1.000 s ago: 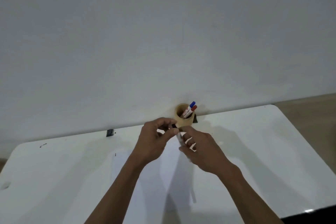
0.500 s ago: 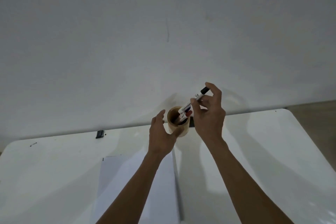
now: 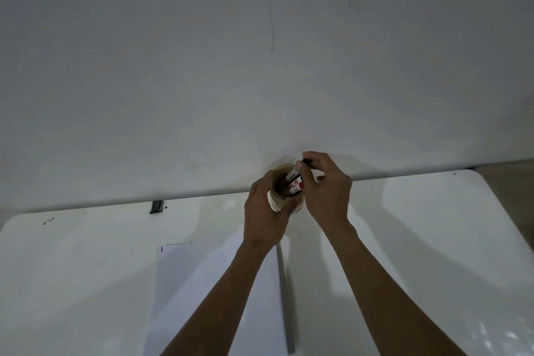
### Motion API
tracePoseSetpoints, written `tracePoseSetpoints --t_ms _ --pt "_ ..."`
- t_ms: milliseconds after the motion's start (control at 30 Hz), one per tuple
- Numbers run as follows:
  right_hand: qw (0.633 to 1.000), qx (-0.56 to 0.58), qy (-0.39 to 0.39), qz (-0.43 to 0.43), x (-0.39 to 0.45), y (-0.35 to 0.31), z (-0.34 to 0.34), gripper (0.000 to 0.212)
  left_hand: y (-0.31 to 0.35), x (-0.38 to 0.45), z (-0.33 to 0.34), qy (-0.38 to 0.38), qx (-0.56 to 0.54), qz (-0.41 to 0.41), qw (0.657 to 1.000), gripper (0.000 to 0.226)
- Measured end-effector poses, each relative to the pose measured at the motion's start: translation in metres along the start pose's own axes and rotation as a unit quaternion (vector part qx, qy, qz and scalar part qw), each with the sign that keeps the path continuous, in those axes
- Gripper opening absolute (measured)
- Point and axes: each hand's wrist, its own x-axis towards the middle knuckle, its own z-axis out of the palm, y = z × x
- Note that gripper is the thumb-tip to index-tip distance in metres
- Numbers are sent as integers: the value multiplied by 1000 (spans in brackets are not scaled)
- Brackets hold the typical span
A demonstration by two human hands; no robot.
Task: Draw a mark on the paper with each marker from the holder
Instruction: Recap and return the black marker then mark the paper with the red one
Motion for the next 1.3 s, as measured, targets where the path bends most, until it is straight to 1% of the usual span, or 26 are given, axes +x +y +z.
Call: tracePoseSetpoints --t_ms 100,233,333,400,567,700,767,867,967,1067,1100,1167,1233,1267,1300 --pt "1000 -24 -10 12 -1 3 2 14 -2 0 1 6 -3 1 1000 66" --pt "999 -42 -22 4 -3 1 1 18 -5 -1 2 11 -8 7 1000 63" --pt "1000 2 7 28 -10 -2 -9 29 -10 0 4 15 -18 -1 1000 59" --pt "999 13 27 42 -18 1 -17 30 -10 -1 4 19 -26 -6 999 57" --pt "997 13 12 80 -28 8 -18 23 -5 -2 1 10 -25 0 1000 59" --pt "996 21 11 82 -27 9 -14 17 0 -3 -1 6 -12 -14 1000 61" --pt "996 26 27 80 -27 5 -16 14 0 -4 -1 5 -7 -34 999 59" --pt "995 45 75 57 -27 -9 -27 12 10 -3 -3 -4 11 -45 999 62" --pt "987 109 108 48 -26 -30 -43 13 8 -3 -4 -24 27 -40 999 63" --pt "977 173 127 8 -29 -51 -56 7 -4 -12 -14 -43 75 -97 992 92" --pt "975 185 123 -7 -31 -57 -58 6 -9 -17 -20 -42 84 -111 989 92" --pt "978 183 98 -14 -38 -65 -59 10 -13 -30 -35 -17 68 -125 990 75" --pt "986 162 40 9 -52 -68 -52 9 -11 -43 -57 13 34 -134 990 53" --pt "989 148 -2 22 -62 -67 -48 6 -9 -50 -68 19 19 -136 990 42" --pt "991 126 -43 27 -73 -66 -42 7 -8 -57 -79 20 4 -136 990 34"
